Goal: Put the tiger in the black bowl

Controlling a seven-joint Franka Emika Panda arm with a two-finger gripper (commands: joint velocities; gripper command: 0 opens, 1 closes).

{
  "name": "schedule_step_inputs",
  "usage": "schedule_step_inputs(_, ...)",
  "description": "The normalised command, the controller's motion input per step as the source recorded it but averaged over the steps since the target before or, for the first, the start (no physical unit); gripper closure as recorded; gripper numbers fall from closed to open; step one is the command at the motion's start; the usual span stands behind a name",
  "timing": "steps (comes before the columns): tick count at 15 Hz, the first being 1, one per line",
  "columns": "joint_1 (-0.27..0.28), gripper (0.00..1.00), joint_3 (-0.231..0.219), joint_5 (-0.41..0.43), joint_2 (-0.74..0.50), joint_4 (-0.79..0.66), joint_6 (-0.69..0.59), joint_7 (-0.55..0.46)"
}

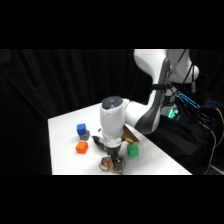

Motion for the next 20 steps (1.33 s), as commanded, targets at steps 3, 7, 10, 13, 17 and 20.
schedule_step_inputs(3, 0.203, 0.0, -0.152, -0.033, 0.2, 0.14, 0.19, 0.13)
schedule_step_inputs(7, 0.146, 0.35, -0.136, -0.021, 0.08, 0.1, 0.13, 0.08)
schedule_step_inputs(10, 0.087, 0.59, -0.1, -0.001, 0.0, 0.06, 0.08, 0.05)
schedule_step_inputs(13, 0.076, 0.84, -0.077, 0.013, -0.02, 0.04, 0.05, 0.05)
schedule_step_inputs(17, 0.103, 0.94, -0.08, 0.001, -0.16, -0.04, -0.11, 0.07)
schedule_step_inputs(20, 0.188, 0.94, -0.123, -0.107, -0.54, -0.26, -0.3, 0.15)
